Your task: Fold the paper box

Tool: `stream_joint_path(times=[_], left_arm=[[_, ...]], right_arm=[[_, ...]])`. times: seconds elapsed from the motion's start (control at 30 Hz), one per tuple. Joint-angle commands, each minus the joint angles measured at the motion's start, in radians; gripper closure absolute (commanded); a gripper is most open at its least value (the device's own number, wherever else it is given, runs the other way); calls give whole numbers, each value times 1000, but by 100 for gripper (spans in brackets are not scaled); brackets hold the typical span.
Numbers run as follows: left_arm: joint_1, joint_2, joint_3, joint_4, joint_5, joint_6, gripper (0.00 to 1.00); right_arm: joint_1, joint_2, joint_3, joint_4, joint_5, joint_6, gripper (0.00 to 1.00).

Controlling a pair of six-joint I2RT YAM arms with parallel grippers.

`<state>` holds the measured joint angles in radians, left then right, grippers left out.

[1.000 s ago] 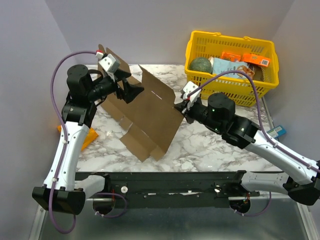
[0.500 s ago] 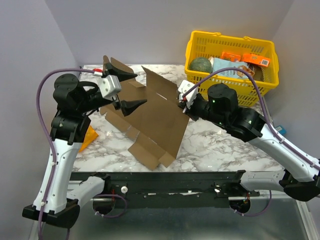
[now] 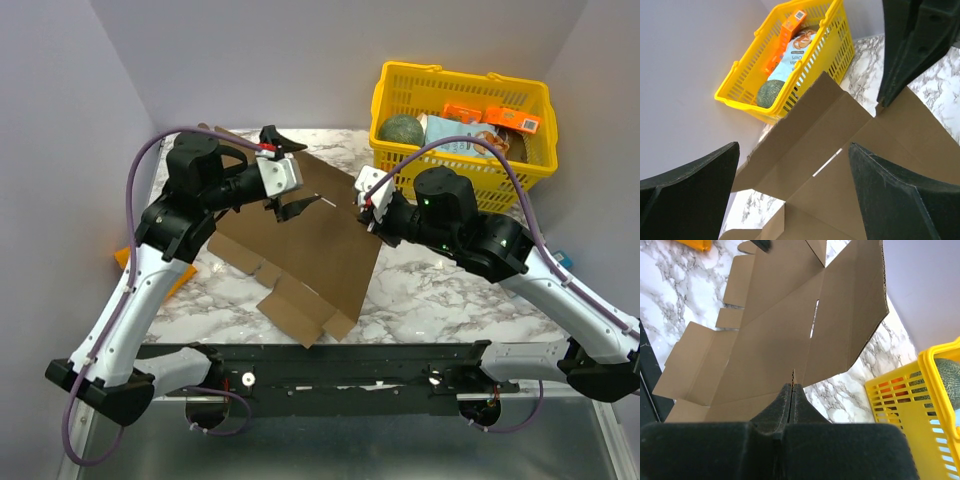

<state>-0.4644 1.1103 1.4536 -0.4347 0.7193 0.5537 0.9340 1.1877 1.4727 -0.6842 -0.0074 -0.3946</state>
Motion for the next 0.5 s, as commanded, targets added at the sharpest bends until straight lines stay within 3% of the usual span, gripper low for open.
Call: stream_joint_path(times=[0.0,0.37,0.47], left_arm=[[-39,63,80,-52,-67,71,1],[-131,207,192,-139,-127,132,1],[-140,238,227,-177,-127,135,6]], right_arm=[[-1,-5,15,-40,-51,-15,100],[-1,-48,-26,-35,-57,-21,100],[-1,-54,-37,-35,-54,-24,99]])
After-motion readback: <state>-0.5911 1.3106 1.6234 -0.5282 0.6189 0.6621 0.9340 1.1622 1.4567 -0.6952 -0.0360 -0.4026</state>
